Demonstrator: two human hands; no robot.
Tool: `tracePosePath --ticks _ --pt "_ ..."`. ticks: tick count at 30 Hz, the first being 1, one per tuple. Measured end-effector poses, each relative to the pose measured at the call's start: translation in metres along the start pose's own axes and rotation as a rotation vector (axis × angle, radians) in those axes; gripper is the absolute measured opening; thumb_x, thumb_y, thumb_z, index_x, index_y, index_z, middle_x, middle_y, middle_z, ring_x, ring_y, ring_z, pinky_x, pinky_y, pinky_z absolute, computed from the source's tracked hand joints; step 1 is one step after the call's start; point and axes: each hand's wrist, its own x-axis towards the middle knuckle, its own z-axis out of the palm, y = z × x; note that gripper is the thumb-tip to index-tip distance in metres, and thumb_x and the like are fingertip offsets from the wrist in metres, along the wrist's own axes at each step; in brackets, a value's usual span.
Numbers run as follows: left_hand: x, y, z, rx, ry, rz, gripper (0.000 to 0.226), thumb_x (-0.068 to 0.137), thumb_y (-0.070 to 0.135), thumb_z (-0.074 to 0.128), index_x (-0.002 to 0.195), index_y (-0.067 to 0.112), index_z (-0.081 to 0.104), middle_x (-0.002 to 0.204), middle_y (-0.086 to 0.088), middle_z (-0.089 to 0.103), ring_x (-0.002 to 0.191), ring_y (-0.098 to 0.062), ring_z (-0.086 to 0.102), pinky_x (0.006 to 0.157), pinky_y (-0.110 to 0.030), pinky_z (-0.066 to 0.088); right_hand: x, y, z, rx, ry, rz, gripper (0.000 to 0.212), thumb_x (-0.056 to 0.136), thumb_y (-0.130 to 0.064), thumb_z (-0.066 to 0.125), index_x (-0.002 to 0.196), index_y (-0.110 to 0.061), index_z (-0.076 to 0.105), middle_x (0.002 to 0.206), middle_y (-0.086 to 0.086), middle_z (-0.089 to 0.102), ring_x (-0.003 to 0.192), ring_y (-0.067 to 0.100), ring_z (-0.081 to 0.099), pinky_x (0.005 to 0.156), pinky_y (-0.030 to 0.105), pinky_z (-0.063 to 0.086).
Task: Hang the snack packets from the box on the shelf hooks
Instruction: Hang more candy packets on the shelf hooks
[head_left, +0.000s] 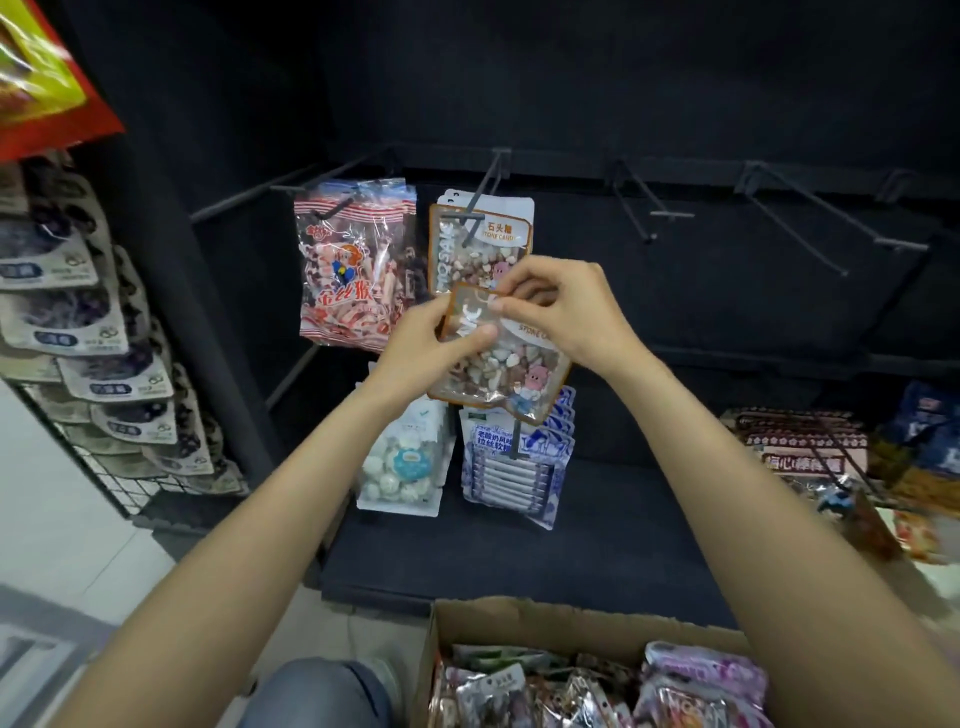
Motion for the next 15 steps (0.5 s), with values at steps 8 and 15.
tracePosePath --ticks 8,15 --pt "-0.008 -0.004 -0.005 -0.316 0.173 -0.162 0.015 0.089 0.021 0.065 0.103 0.019 0.065 0.101 -0.004 0.072 0.091 -0.022 0.071 0.08 -0.041 0.057 -0.033 0.011 0.01 0.375 0.133 0.238 0.004 0.086 -0.015 0.068 0.089 -0.018 0.067 0.089 -0.001 0.072 0.081 0.007 0.069 0.065 0.018 0.051" --pt "0.016 0.001 -0.015 -0.306 0.352 -0.106 0.008 0.09 0.025 0.062 0.093 0.019 0.062 0.088 0.005 0.068 0.074 -0.003 0.067 0.065 -0.019 0.053 0.001 0.0 0.026 0.302 0.303 0.306 0.017 0.092 -0.025 0.06 0.086 -0.012 0.069 0.09 0.013 0.072 0.09 0.031 0.068 0.082 0.051 0.054"
